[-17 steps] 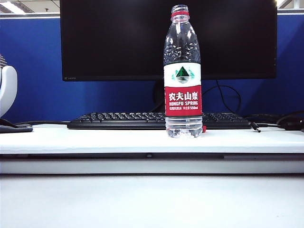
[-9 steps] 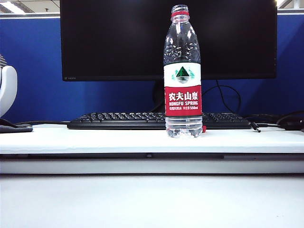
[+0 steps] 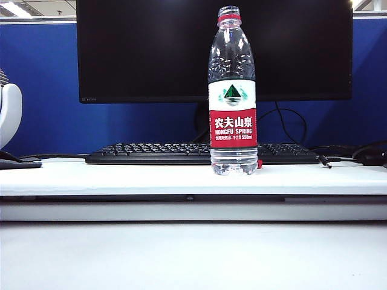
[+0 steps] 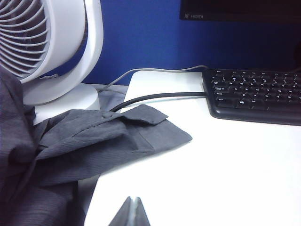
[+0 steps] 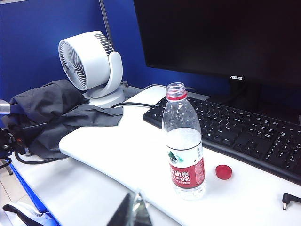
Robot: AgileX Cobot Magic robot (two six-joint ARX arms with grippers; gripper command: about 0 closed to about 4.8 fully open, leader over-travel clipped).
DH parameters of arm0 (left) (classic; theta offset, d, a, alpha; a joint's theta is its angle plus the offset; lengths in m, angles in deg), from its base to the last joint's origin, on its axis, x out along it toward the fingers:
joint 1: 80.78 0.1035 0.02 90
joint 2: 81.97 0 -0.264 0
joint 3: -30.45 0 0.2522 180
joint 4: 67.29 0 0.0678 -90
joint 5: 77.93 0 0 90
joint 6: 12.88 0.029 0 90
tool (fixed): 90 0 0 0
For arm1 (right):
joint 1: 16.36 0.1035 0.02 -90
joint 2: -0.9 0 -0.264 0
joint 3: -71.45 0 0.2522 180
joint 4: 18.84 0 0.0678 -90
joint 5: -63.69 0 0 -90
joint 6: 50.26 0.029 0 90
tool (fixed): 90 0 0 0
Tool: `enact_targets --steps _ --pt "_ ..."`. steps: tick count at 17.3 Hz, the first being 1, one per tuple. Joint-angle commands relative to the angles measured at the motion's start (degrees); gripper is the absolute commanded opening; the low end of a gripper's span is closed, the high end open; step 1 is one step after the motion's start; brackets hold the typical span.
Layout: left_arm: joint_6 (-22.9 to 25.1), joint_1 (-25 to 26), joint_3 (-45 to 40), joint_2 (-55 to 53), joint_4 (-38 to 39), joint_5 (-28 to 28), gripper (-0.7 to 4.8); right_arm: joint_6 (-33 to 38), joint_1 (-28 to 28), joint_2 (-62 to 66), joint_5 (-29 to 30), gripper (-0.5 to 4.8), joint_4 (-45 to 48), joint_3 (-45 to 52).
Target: Unscrew the cap from the plastic bottle on the table.
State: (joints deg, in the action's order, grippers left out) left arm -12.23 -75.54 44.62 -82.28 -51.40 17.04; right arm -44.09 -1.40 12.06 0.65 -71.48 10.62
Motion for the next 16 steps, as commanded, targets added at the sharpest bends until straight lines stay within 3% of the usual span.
enact_targets --steps 1,16 --pt "0.4 0.0 0.0 0.1 -0.5 0.3 -0.02 0.0 0.0 0.0 0.0 -0.06 1.0 -0.2" --pt "0.4 0.0 0.0 0.1 -0.5 0.3 -0.02 -0.4 -0.8 -0.6 0.0 -0.06 1.0 -0.2"
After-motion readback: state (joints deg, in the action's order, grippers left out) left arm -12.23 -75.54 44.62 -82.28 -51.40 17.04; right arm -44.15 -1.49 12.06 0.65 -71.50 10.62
